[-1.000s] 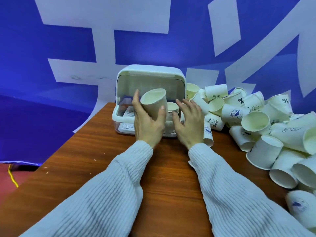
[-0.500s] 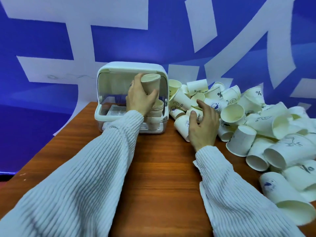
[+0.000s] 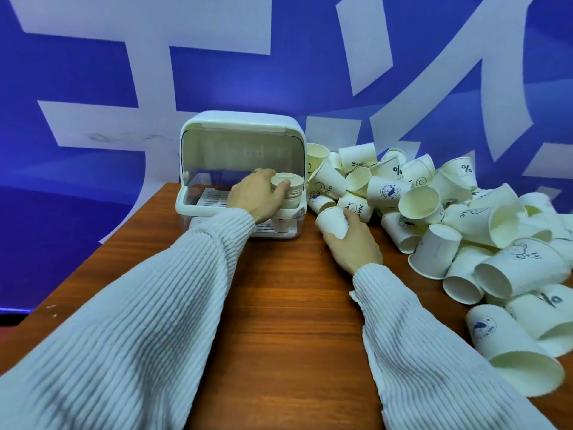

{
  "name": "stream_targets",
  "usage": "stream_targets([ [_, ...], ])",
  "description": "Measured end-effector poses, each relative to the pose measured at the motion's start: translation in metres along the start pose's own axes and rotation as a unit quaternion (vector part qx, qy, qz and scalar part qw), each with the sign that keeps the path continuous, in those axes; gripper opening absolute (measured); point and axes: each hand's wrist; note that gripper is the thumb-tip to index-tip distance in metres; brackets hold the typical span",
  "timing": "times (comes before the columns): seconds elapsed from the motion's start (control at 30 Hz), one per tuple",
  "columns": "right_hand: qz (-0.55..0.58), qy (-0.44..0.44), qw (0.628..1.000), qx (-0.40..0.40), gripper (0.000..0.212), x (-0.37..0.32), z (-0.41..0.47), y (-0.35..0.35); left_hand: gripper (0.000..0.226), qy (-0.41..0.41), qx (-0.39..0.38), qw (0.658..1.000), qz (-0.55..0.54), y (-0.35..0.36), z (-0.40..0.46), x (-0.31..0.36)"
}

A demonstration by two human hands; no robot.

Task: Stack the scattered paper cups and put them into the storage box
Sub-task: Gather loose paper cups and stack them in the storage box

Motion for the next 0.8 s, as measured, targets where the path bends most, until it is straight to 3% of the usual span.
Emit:
stream_targets([
  [0.1,0.024,-0.006,1.000,0.002,0.073,0.003,0.001,0.002,0.050,-0.016,-0.010,0.999,-0.041,0.005,0.001,0.000],
  [0.23,0.149,-0.037,0.987,0.054,0.074,0.000,0.001,-0.001,0.046,-0.063,-0.038,0.997,0.011,0.001,0.005,0.007],
  [0.33,0.303,-0.103,0.944,0.080,0.072,-0.005,-0.001,-0.002,0.052,-0.013,0.074,0.997,0.022,0.010,-0.001,0.010],
  [0.4,0.367,-0.170,0.910,0.092,0.068,-0.011,-0.006,-0.004,0.052,0.099,0.183,0.976,-0.072,0.021,-0.012,0.017],
  [0.43,0.387,-0.205,0.894,0.097,0.065,-0.015,-0.008,-0.005,0.052,0.138,0.195,0.962,-0.135,0.029,-0.019,0.024],
  [0.53,0.413,-0.299,0.858,0.068,0.048,-0.033,-0.018,-0.003,0.074,0.139,0.118,0.927,-0.329,0.044,-0.032,0.049],
  [0.6,0.379,-0.331,0.863,0.032,0.036,-0.040,-0.020,-0.001,0.088,0.098,0.087,0.899,-0.417,0.043,-0.034,0.057],
  [0.67,0.346,-0.330,0.878,0.026,0.028,-0.039,-0.013,-0.003,0.091,0.076,0.127,0.887,-0.437,0.033,-0.034,0.051],
  [0.73,0.288,-0.275,0.912,0.096,0.022,-0.036,0.004,-0.012,0.089,0.058,0.176,0.882,-0.433,0.018,-0.035,0.041],
  [0.8,0.138,-0.194,0.961,0.142,0.030,-0.038,0.023,-0.024,0.088,0.051,0.187,0.879,-0.436,0.010,-0.036,0.031],
])
Point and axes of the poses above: each hand's wrist, its own z-axis towards the middle knuckle, its own y-axis out of the palm, x = y × z, and after that the axes turned 15 degrees about -x, right-handed
